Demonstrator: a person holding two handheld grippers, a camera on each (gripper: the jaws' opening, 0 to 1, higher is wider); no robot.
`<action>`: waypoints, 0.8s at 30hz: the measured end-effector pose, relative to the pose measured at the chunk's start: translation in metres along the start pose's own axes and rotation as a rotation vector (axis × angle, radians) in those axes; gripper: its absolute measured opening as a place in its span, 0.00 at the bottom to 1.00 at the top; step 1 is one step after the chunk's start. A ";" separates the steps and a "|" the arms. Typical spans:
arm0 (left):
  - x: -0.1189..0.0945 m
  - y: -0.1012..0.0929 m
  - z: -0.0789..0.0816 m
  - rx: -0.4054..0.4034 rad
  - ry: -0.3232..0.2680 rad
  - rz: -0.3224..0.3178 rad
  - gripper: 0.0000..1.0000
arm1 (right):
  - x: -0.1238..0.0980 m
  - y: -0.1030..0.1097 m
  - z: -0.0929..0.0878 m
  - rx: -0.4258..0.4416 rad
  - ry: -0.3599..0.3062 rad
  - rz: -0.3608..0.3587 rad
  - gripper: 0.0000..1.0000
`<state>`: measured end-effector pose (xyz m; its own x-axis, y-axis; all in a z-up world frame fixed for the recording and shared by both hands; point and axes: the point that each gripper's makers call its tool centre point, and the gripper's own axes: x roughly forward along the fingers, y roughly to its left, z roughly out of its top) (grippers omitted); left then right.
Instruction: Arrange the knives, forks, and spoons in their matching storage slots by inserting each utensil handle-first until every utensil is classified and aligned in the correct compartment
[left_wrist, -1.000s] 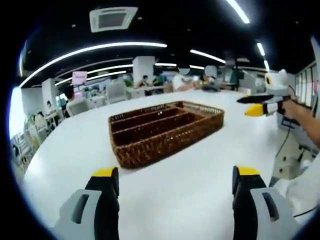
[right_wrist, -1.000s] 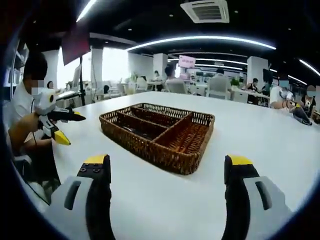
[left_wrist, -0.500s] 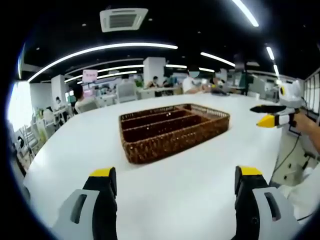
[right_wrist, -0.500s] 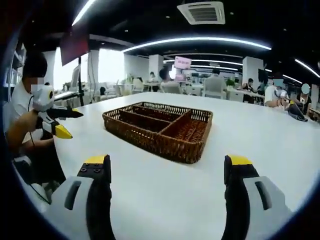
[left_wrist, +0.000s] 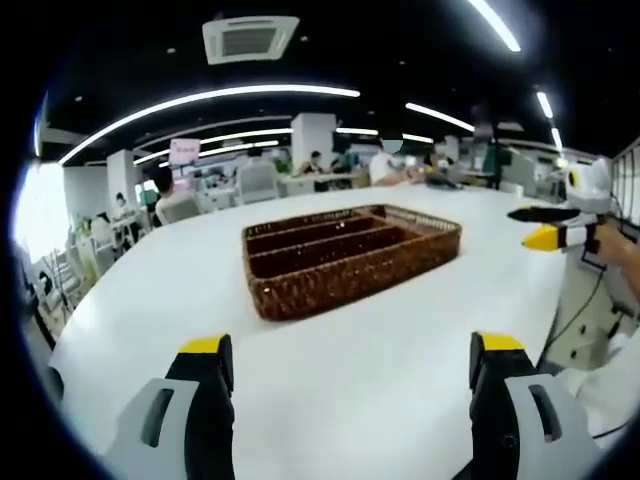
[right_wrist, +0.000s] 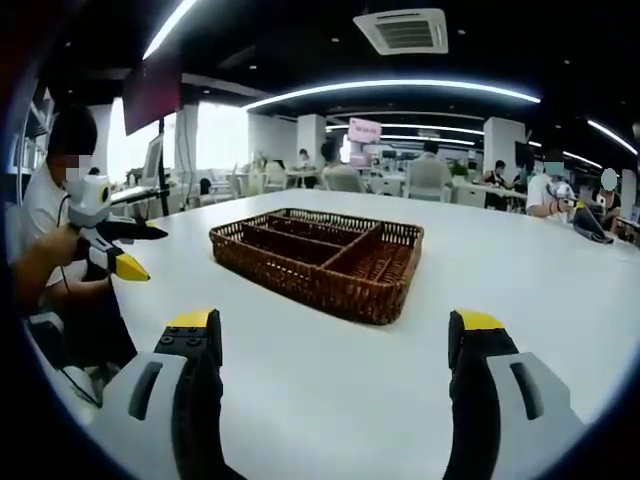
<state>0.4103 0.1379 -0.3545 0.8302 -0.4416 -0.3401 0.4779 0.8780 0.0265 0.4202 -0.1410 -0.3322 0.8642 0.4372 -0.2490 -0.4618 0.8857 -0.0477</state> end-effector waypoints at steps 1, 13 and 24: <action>-0.001 -0.001 0.001 0.001 -0.004 -0.001 1.00 | 0.000 0.001 0.001 0.000 0.000 0.003 0.98; -0.008 0.002 0.007 -0.005 -0.023 0.016 1.00 | -0.001 -0.002 -0.003 0.002 0.004 -0.009 0.98; -0.007 0.000 0.008 -0.008 -0.029 0.013 1.00 | 0.000 -0.001 -0.001 0.000 0.001 -0.005 0.98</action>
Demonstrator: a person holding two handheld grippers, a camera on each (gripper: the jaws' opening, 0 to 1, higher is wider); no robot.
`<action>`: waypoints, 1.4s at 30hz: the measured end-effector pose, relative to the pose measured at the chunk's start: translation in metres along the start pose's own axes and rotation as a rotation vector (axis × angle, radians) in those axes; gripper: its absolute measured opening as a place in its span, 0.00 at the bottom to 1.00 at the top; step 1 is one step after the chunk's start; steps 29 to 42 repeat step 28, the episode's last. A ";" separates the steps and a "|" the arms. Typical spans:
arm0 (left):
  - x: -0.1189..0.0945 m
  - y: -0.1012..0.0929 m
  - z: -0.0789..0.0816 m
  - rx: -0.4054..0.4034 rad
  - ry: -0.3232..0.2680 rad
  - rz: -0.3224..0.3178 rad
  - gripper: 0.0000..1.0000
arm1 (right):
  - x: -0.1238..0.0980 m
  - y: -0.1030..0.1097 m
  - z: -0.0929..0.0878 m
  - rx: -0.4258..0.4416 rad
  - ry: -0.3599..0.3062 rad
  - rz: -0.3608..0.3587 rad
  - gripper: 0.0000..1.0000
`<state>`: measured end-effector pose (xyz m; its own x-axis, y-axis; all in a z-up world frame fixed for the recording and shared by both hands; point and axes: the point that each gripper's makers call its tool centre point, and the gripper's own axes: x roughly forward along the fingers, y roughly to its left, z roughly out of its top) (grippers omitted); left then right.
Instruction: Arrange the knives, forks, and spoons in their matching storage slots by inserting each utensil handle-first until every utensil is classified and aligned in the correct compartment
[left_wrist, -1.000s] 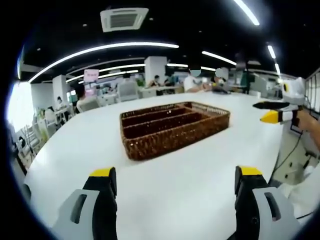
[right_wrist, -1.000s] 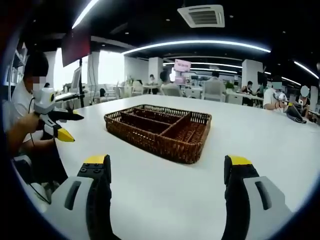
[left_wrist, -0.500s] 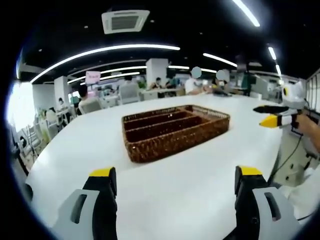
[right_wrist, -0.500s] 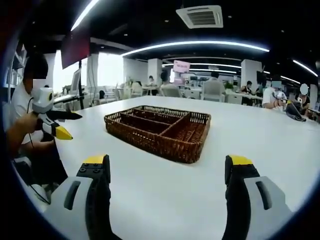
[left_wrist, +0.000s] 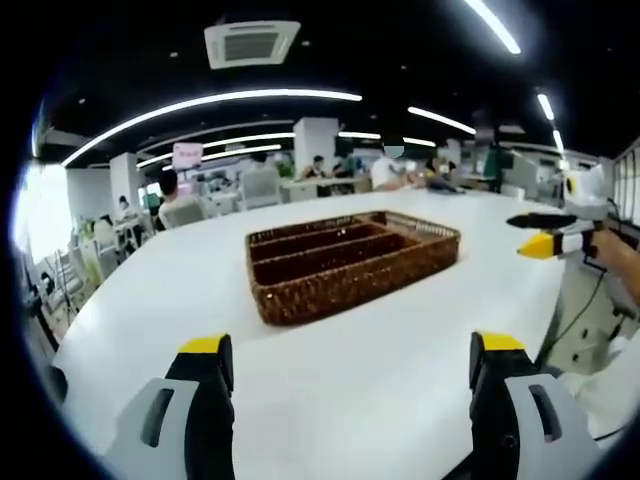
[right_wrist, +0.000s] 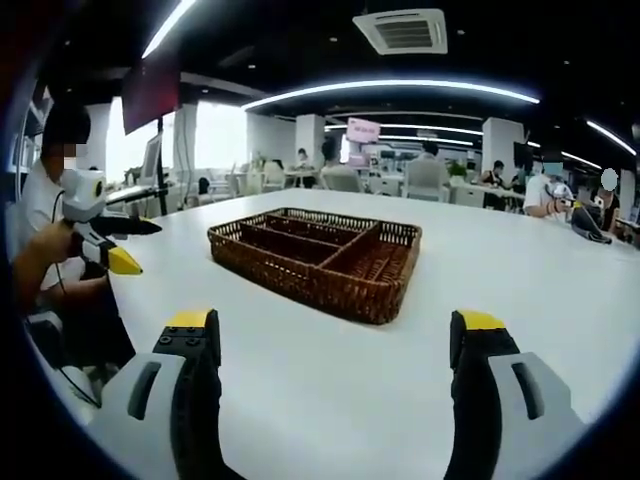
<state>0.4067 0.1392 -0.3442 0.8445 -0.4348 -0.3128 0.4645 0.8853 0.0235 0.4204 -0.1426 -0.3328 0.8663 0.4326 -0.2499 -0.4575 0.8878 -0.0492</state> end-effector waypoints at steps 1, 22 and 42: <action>0.000 0.000 0.001 0.001 -0.001 0.000 1.00 | -0.001 -0.001 0.001 0.002 -0.002 -0.006 0.98; 0.000 0.000 0.000 -0.008 -0.001 0.000 1.00 | 0.001 0.002 0.004 0.005 -0.007 0.005 0.99; -0.001 -0.001 -0.001 -0.004 0.001 0.003 1.00 | 0.000 0.000 0.004 0.001 -0.012 0.001 0.99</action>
